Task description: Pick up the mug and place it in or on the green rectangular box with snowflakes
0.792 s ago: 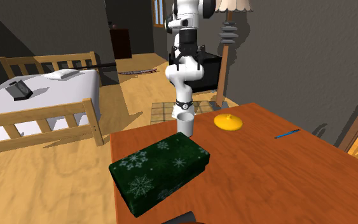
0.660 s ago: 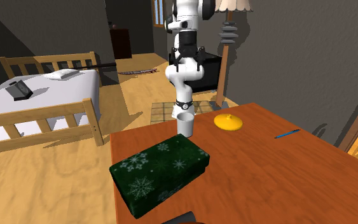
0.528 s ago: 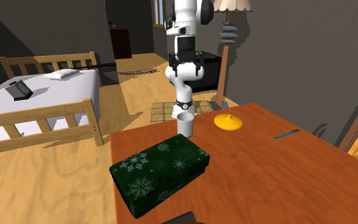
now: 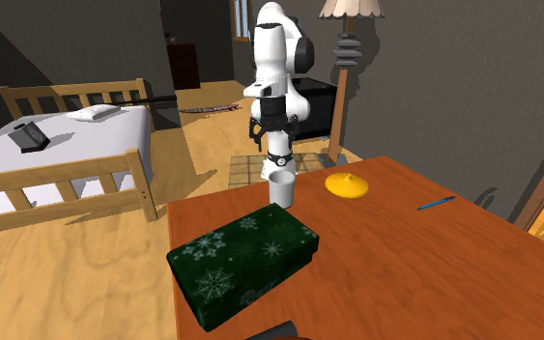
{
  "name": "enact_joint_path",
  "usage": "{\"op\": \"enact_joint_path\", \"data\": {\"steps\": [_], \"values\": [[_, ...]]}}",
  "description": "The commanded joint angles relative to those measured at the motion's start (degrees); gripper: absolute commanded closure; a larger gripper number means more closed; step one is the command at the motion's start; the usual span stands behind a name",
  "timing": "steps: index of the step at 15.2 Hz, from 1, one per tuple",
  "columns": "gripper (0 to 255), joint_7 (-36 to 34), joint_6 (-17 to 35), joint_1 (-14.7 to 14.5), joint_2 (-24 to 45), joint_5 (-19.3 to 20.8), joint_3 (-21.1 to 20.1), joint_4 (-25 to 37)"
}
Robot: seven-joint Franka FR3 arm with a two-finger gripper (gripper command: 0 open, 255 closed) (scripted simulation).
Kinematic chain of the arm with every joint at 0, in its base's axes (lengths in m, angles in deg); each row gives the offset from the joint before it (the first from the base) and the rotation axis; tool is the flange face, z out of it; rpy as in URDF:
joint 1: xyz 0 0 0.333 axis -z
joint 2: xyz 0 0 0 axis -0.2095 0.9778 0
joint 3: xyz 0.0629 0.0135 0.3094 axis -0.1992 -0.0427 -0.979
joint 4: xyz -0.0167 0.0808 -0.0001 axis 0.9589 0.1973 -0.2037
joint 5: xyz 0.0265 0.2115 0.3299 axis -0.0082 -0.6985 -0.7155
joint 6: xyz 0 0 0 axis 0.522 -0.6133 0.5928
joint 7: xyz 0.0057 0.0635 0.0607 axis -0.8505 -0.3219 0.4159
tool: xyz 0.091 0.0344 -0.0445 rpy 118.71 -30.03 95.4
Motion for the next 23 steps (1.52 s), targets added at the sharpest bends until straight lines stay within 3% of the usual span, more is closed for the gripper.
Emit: {"op": "enact_joint_path", "data": {"steps": [1,6,13,21,22,23], "values": [[0,1.4,3.7,0.1,2.1,0.2,1.3,-1.8],[0,5.2,14.0,-0.3,9.6,0.0,4.9,-5.2],[0,5.8,21.1,-1.2,14.4,-0.7,5.8,-7.6],[0,5.9,21.7,-1.3,14.8,-0.8,5.8,-7.8],[255,5.9,21.7,-1.3,14.8,-0.8,5.8,-7.8],[255,5.9,21.7,-1.3,14.8,-0.8,5.8,-7.8]]}}
